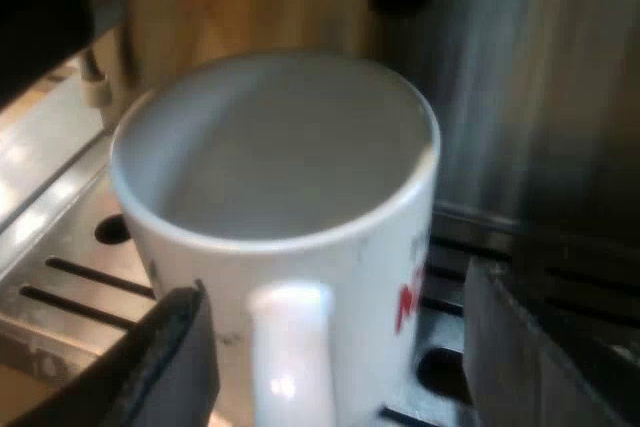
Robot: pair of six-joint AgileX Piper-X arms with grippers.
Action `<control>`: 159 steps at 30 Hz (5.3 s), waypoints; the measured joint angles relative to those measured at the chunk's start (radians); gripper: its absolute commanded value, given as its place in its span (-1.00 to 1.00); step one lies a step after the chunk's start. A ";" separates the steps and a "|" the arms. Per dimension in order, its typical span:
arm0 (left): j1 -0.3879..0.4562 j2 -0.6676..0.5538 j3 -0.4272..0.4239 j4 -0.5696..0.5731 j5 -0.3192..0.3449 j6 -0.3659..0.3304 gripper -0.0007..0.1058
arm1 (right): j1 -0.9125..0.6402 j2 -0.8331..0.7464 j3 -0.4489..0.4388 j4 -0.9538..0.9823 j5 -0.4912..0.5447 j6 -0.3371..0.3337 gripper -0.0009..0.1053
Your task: Place mug into machine
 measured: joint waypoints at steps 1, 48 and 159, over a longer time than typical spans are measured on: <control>0.000 0.000 0.000 0.000 0.000 0.000 0.66 | 0.006 -0.008 0.006 0.006 0.004 0.000 0.08; 0.000 0.000 0.000 0.000 0.000 0.000 0.66 | -0.045 0.375 -0.095 -0.420 -0.036 0.009 -0.05; 0.000 -0.413 -0.280 0.408 0.000 -0.114 0.66 | 0.042 0.018 -0.391 0.163 0.032 -0.148 -0.98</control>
